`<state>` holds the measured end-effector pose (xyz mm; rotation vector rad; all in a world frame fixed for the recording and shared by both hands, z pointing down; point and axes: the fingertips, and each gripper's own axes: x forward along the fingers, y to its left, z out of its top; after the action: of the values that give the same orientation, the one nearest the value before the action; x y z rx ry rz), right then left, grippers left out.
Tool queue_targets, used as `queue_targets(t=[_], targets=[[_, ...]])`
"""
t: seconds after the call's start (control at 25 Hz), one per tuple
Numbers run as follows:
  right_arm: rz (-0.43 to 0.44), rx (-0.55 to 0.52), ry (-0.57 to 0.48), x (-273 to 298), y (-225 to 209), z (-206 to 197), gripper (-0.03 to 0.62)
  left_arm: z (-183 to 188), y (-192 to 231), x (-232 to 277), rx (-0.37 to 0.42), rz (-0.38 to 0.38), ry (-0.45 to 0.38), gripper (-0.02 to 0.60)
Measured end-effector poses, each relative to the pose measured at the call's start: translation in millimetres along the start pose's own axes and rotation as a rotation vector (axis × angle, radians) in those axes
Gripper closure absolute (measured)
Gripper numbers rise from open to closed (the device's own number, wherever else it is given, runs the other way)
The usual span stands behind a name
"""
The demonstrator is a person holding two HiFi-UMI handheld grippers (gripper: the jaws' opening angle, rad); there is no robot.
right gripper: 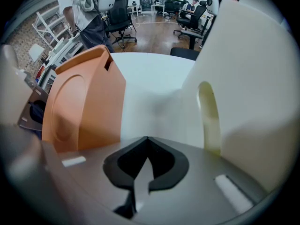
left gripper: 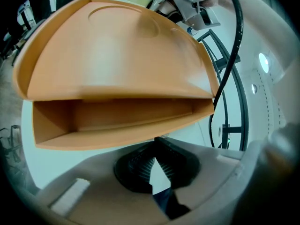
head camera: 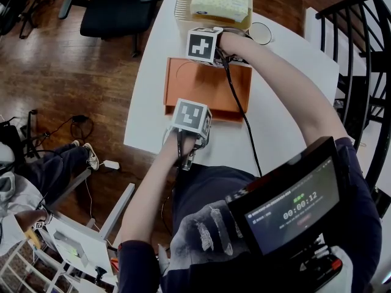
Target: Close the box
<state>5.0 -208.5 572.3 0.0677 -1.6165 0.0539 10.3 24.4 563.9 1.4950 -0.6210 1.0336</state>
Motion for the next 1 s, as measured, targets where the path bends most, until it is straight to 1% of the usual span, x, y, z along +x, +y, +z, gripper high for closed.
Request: queue_targets(t=[0.28, 0.36, 0.52, 0.72, 0.84, 1.0], targets=[[0.004, -0.012, -0.016, -1, 2, 6, 0.59, 1, 1, 0, 0.004, 0.007, 0.001, 0.567], [-0.001, 0.003, -0.005, -1, 2, 3, 0.591, -1, 1, -1, -0.003, 0.004, 0.009, 0.568], [-0.001, -0.001, -0.007, -1, 3, 4, 0.591, 5, 2, -1, 0.0, 0.008, -0.018, 0.568], [0.0, 0.001, -0.007, -1, 4, 4, 0.591, 9, 2, -2, -0.012, -0.003, -0.025, 0.568], [-0.001, 0.008, -0.004, -2, 4, 4, 0.59, 6, 2, -4, -0.015, -0.002, -0.007, 0.568], [-0.004, 0.004, 0.003, -3, 6, 2, 0.591, 13, 1, -3, -0.013, -0.01, -0.032, 0.568]])
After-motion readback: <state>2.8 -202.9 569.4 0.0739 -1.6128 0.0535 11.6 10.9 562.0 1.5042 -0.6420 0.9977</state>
